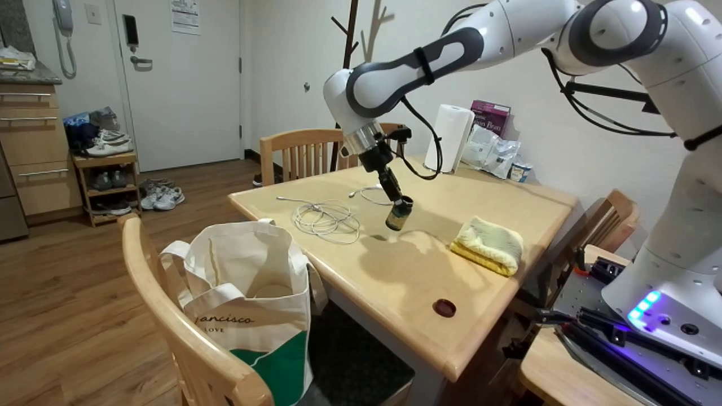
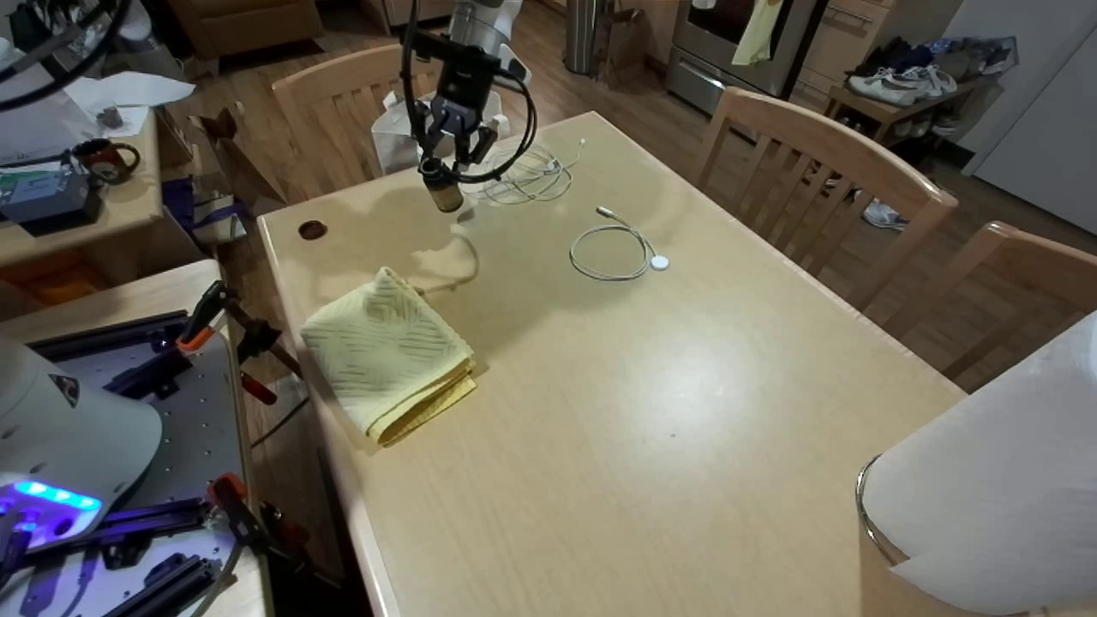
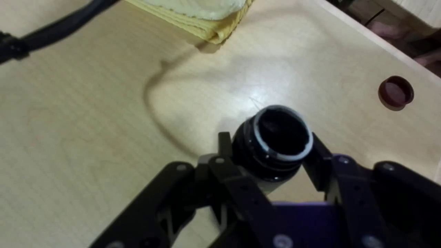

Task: Close the bottle with the lid, wipe the table with the yellow cloth, and move the bottle forward

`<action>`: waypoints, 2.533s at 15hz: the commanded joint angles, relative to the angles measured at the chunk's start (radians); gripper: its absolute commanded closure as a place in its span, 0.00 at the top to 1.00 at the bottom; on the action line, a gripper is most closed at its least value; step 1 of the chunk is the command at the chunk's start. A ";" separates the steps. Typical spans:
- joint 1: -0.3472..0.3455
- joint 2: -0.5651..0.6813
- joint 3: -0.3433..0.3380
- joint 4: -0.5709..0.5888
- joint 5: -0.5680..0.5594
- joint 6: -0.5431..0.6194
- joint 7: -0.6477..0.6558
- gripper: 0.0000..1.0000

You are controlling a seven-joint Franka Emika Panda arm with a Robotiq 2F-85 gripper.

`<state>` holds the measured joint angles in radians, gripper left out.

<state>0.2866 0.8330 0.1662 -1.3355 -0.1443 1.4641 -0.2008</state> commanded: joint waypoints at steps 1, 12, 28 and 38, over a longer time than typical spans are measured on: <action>0.027 0.050 -0.025 0.110 -0.045 -0.148 0.025 0.27; 0.049 0.124 -0.033 0.246 -0.111 -0.164 0.014 0.27; 0.070 0.143 -0.034 0.255 -0.404 -0.071 -0.481 0.27; 0.089 0.140 -0.057 0.240 -0.453 -0.104 -0.558 0.27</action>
<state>0.3586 0.9696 0.1268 -1.1056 -0.5716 1.3940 -0.7519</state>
